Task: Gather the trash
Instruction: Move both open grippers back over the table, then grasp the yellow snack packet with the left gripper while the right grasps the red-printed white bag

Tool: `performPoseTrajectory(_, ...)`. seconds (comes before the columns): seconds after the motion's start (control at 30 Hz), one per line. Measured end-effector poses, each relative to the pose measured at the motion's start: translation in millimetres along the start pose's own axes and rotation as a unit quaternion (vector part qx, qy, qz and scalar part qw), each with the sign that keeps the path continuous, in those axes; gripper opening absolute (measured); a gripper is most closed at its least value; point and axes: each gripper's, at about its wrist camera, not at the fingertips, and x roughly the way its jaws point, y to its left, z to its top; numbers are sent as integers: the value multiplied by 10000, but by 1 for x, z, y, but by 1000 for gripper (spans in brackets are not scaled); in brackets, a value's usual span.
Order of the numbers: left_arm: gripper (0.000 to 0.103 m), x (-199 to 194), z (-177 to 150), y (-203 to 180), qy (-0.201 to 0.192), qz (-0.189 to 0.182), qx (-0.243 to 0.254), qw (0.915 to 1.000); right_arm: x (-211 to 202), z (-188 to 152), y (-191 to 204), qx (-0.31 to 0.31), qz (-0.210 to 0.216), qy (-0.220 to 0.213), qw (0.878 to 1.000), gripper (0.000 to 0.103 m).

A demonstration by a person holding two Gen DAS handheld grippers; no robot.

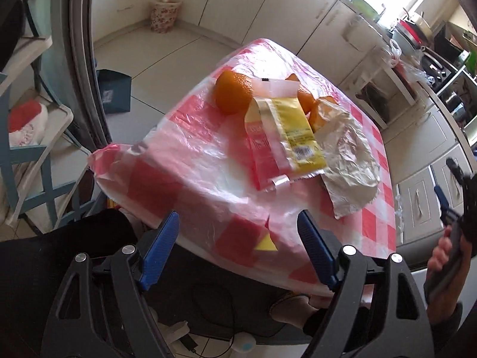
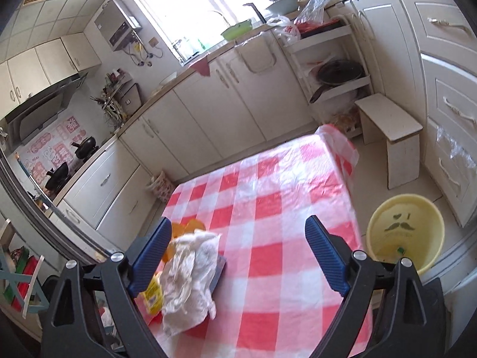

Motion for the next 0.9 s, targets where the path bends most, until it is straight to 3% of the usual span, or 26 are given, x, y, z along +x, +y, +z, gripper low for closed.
performPoseTrajectory(0.33, 79, 62, 51, -19, 104, 182, 166, 9996, 20, -18, 4, -133, 160, 476, 9987, 87)
performPoseTrajectory(0.57, 81, 95, 71, -32, 170, -55, 154, 9997, 31, -19, -5, 77, 272, 738, 9969, 87)
performPoseTrajectory(0.63, 66, 97, 71, -39, 174, -251, 201, 9993, 36, -20, -4, 68, 270, 838, 9961, 87)
performPoseTrajectory(0.7, 38, 97, 69, -47, 236, -346, 356, 9985, 41, -21, -1, 25, 277, 920, 9954, 87)
performPoseTrajectory(0.77, 19, 94, 67, -54, 262, -399, 526, 9975, 46, -23, 4, -40, 288, 988, 9947, 87)
performPoseTrajectory(0.9, 5, 81, 64, -56, 184, -509, 619, 9966, 53, -30, 14, -197, 309, 1127, 9929, 87)
